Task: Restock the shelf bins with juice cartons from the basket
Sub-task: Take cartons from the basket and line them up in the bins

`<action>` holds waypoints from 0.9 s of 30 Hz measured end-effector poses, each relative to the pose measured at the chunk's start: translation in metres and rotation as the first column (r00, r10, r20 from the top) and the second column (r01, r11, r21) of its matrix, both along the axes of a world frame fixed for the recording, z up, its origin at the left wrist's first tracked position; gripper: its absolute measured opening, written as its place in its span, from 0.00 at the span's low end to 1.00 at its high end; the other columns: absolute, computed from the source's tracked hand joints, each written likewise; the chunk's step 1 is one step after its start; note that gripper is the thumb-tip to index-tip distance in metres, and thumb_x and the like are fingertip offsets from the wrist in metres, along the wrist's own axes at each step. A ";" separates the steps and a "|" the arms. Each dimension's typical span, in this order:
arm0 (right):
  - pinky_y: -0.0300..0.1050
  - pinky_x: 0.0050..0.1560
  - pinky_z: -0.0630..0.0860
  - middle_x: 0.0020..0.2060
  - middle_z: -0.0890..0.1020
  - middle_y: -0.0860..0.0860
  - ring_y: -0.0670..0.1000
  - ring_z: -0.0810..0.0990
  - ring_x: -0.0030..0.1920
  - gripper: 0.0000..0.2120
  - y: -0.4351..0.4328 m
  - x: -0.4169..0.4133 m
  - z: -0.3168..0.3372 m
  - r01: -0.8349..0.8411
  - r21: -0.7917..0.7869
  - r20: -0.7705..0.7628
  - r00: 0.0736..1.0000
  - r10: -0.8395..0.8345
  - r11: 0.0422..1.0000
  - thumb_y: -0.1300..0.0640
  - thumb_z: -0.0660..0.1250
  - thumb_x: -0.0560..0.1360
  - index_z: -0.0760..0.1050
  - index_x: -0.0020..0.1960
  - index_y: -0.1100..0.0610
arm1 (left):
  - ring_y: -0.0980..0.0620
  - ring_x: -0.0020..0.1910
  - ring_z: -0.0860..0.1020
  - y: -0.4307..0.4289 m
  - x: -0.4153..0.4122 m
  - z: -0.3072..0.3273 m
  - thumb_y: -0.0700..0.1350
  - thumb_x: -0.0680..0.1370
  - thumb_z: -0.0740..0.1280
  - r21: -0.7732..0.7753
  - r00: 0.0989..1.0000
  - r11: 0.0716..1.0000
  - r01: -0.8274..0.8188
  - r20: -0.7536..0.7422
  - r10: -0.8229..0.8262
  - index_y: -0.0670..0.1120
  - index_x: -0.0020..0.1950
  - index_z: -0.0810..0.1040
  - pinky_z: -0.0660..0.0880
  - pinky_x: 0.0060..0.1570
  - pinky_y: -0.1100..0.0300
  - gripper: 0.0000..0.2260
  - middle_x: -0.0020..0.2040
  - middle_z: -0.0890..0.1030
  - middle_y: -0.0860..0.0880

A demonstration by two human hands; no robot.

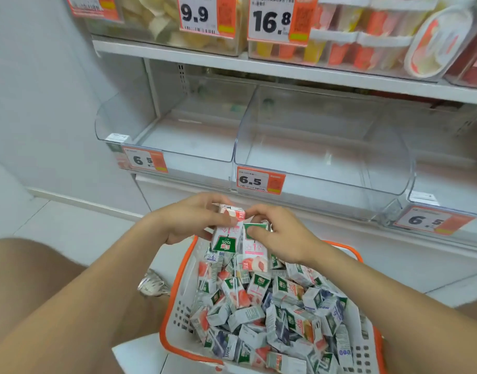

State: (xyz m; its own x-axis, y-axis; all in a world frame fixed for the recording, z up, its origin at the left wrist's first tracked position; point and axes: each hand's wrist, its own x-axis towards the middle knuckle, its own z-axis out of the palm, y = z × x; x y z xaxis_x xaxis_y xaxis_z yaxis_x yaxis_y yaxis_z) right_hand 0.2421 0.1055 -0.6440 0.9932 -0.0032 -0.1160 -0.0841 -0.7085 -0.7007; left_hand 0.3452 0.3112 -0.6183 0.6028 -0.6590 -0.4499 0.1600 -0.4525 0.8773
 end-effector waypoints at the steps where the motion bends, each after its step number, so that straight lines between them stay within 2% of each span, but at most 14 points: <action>1: 0.48 0.51 0.75 0.53 0.82 0.41 0.47 0.81 0.49 0.18 0.003 -0.002 0.005 0.018 0.005 0.045 0.999 -0.018 1.000 0.45 0.67 0.77 0.77 0.66 0.42 | 0.41 0.53 0.85 0.003 0.000 0.010 0.40 0.79 0.74 -0.007 0.999 1.000 -0.007 0.032 0.007 0.42 0.64 0.78 0.80 0.54 0.46 0.14 0.57 0.84 0.36; 5: 0.51 0.61 0.76 0.61 0.79 0.37 0.43 0.77 0.62 0.20 0.019 -0.006 0.031 0.065 0.037 0.294 0.953 -0.073 0.997 0.42 0.67 0.78 0.72 0.70 0.39 | 0.42 0.49 0.87 0.019 0.009 0.052 0.43 0.75 0.78 0.019 0.943 0.994 -0.103 0.321 0.092 0.42 0.55 0.80 0.84 0.51 0.45 0.12 0.50 0.87 0.41; 7: 0.50 0.64 0.75 0.63 0.79 0.37 0.41 0.77 0.64 0.19 0.029 -0.002 0.045 0.048 0.035 0.430 0.901 -0.059 0.998 0.47 0.68 0.81 0.72 0.72 0.42 | 0.42 0.47 0.85 0.033 0.021 0.071 0.50 0.71 0.77 0.016 0.866 0.981 -0.192 0.473 0.162 0.49 0.51 0.83 0.82 0.48 0.46 0.12 0.44 0.87 0.46; 9: 0.45 0.65 0.74 0.63 0.79 0.40 0.41 0.76 0.65 0.19 0.042 0.007 0.060 0.037 0.026 0.547 0.836 -0.046 0.999 0.52 0.68 0.83 0.72 0.73 0.47 | 0.40 0.46 0.84 0.046 0.037 0.087 0.55 0.70 0.74 -0.050 0.790 0.951 -0.306 0.544 0.282 0.53 0.50 0.85 0.81 0.45 0.47 0.12 0.42 0.87 0.46; 12: 0.35 0.64 0.71 0.62 0.79 0.46 0.43 0.76 0.63 0.19 0.064 0.032 0.081 0.066 0.008 0.672 0.739 -0.054 0.998 0.57 0.67 0.83 0.72 0.74 0.54 | 0.46 0.38 0.84 0.061 0.070 0.106 0.49 0.74 0.74 -0.187 0.716 0.855 -0.483 0.478 0.509 0.46 0.49 0.86 0.82 0.36 0.55 0.08 0.42 0.87 0.44; 14: 0.31 0.61 0.68 0.61 0.77 0.48 0.45 0.75 0.60 0.19 0.079 0.055 0.091 0.112 -0.006 0.720 0.690 -0.074 0.994 0.58 0.66 0.84 0.71 0.74 0.57 | 0.47 0.38 0.84 0.071 0.095 0.115 0.44 0.76 0.74 -0.240 0.702 0.777 -0.582 0.333 0.629 0.38 0.48 0.83 0.85 0.41 0.55 0.08 0.44 0.86 0.42; 16: 0.37 0.60 0.69 0.61 0.76 0.51 0.49 0.74 0.59 0.20 0.091 0.081 0.098 0.155 -0.021 0.731 0.676 -0.091 0.988 0.58 0.63 0.85 0.69 0.76 0.59 | 0.43 0.41 0.84 0.082 0.113 0.118 0.38 0.76 0.71 -0.267 0.715 0.716 -0.645 0.117 0.689 0.34 0.51 0.81 0.86 0.49 0.47 0.08 0.47 0.86 0.37; 18: 0.45 0.60 0.71 0.63 0.74 0.53 0.53 0.74 0.60 0.21 0.100 0.109 0.103 0.194 -0.034 0.686 0.718 -0.119 0.980 0.58 0.62 0.85 0.67 0.77 0.58 | 0.39 0.46 0.85 0.089 0.122 0.113 0.34 0.77 0.65 -0.283 0.726 0.682 -0.674 -0.086 0.682 0.32 0.57 0.78 0.84 0.55 0.43 0.11 0.48 0.84 0.34; 20: 0.51 0.61 0.73 0.67 0.73 0.55 0.57 0.74 0.63 0.22 0.104 0.137 0.104 0.223 -0.068 0.617 0.775 -0.135 0.972 0.58 0.61 0.85 0.65 0.78 0.57 | 0.39 0.49 0.84 0.092 0.127 0.106 0.33 0.78 0.62 -0.281 0.746 0.695 -0.662 -0.157 0.647 0.34 0.58 0.77 0.82 0.59 0.43 0.10 0.48 0.82 0.35; 22: 0.52 0.63 0.72 0.68 0.73 0.55 0.60 0.73 0.66 0.22 0.104 0.163 0.102 0.228 -0.122 0.550 0.826 -0.125 0.966 0.60 0.62 0.84 0.66 0.78 0.57 | 0.41 0.48 0.84 0.092 0.136 0.099 0.34 0.77 0.63 -0.285 0.754 0.707 -0.647 -0.106 0.648 0.36 0.56 0.79 0.83 0.57 0.46 0.09 0.47 0.84 0.37; 24: 0.49 0.62 0.69 0.69 0.74 0.55 0.60 0.73 0.67 0.22 0.104 0.184 0.097 0.205 -0.141 0.472 0.874 -0.116 0.969 0.61 0.64 0.83 0.67 0.77 0.56 | 0.45 0.43 0.84 0.093 0.148 0.095 0.36 0.75 0.68 -0.288 0.743 0.727 -0.623 0.072 0.665 0.41 0.52 0.83 0.83 0.52 0.50 0.08 0.45 0.87 0.42; 27: 0.46 0.61 0.69 0.68 0.77 0.56 0.58 0.73 0.70 0.22 0.107 0.209 0.086 0.157 -0.129 0.365 0.926 -0.100 0.979 0.58 0.67 0.83 0.68 0.75 0.57 | 0.50 0.42 0.86 0.099 0.165 0.089 0.39 0.73 0.74 -0.272 0.711 0.778 -0.566 0.317 0.628 0.47 0.54 0.83 0.80 0.47 0.56 0.10 0.47 0.88 0.47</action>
